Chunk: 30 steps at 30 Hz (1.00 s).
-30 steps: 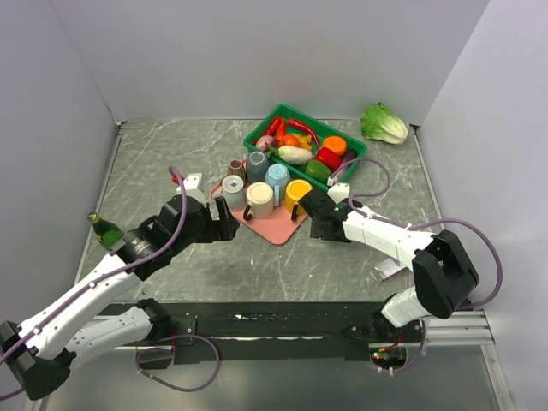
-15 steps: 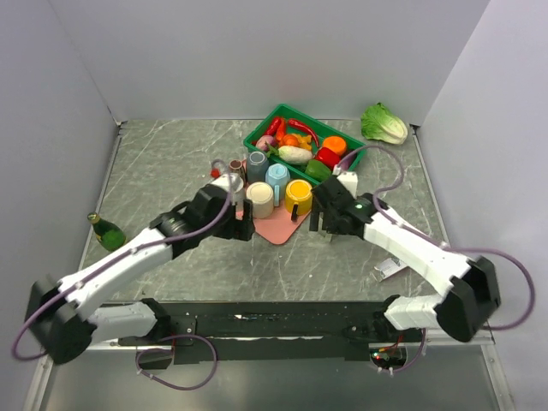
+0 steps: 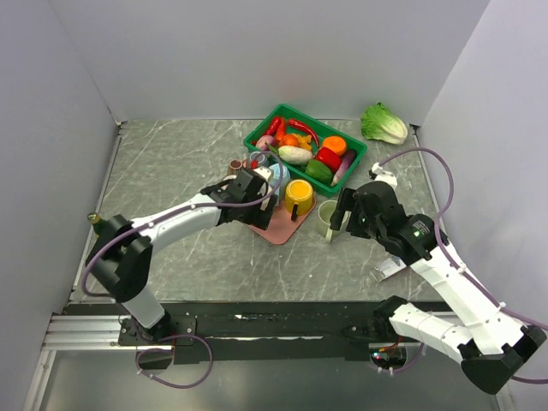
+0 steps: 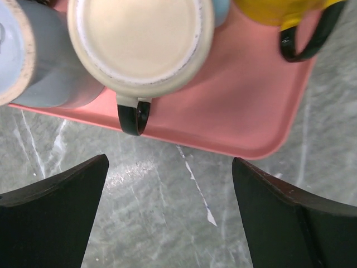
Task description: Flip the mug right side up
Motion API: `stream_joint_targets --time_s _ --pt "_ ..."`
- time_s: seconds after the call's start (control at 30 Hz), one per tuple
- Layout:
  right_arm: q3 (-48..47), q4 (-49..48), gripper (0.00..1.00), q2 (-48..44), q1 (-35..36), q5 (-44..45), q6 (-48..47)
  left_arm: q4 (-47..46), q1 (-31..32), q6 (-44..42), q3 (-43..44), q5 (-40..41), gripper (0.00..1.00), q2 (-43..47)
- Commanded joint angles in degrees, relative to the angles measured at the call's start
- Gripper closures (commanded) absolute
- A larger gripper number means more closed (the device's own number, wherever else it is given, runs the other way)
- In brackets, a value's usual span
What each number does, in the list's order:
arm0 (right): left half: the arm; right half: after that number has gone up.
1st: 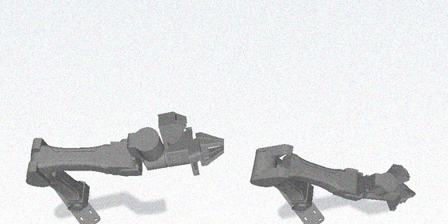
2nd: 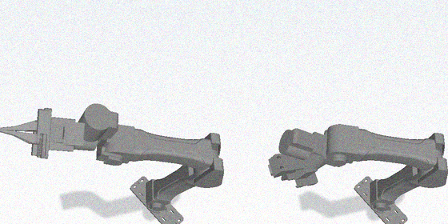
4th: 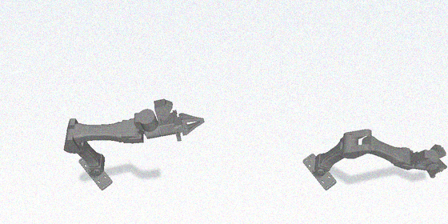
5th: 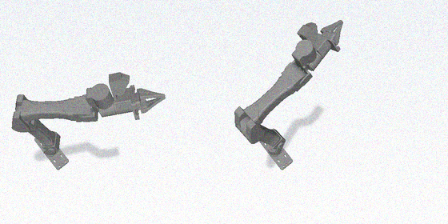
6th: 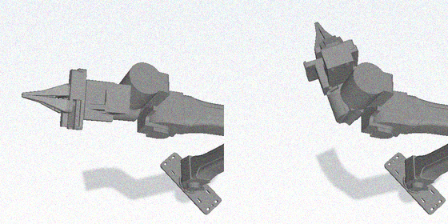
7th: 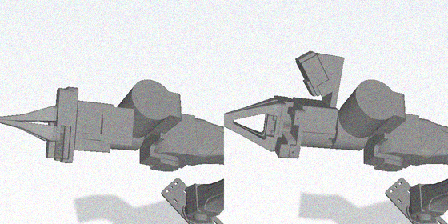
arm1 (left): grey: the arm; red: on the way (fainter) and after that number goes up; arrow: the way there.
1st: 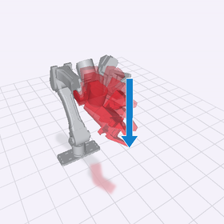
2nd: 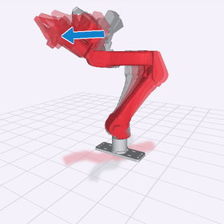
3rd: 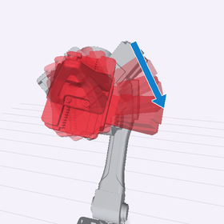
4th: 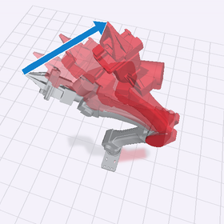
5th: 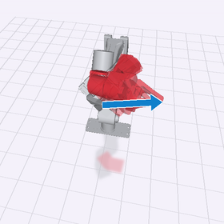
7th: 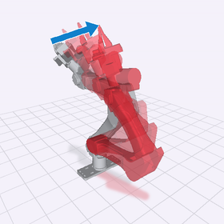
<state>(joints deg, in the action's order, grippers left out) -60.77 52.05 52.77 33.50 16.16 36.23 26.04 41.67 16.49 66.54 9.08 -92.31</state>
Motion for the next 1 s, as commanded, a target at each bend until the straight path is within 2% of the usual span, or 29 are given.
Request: stream_joint_targets --time_s 0.0,0.17,0.47,0.57,0.67,0.7,0.87,0.97 --pt "0.39 0.86 0.06 -1.09 -0.36 -1.13 0.51 -1.60 -0.97 -2.34 2.45 1.91 0.01 -2.69" --pt "0.31 0.59 0.06 0.22 -0.89 -1.84 0.07 -3.28 -2.73 -2.34 4.02 0.59 0.06 -6.12" --pt "2.50 -1.60 0.06 0.40 -2.38 -5.08 -0.98 -1.70 -3.44 -2.87 10.18 0.15 0.25 -11.31" --pt "3.64 -2.83 0.07 0.40 -2.82 -6.31 -1.33 -1.34 -3.44 -3.22 10.45 -0.99 0.33 -12.01" --pt "4.44 -3.80 0.07 0.84 -3.26 -8.24 -1.69 -1.61 -3.44 -2.96 9.75 -0.47 0.46 -12.01" --pt "4.17 -3.71 0.07 1.19 -3.44 -8.69 -1.51 -0.65 -3.44 -2.78 9.83 -0.12 0.56 -12.19" --pt "6.71 -6.95 0.08 1.02 -3.52 -8.96 -0.28 -1.43 -3.44 -2.87 9.66 -0.82 0.57 -13.68" --pt "8.21 -8.90 0.09 0.75 -3.87 -9.48 -0.19 -1.70 -3.44 -2.52 9.83 -0.30 0.62 -14.38"
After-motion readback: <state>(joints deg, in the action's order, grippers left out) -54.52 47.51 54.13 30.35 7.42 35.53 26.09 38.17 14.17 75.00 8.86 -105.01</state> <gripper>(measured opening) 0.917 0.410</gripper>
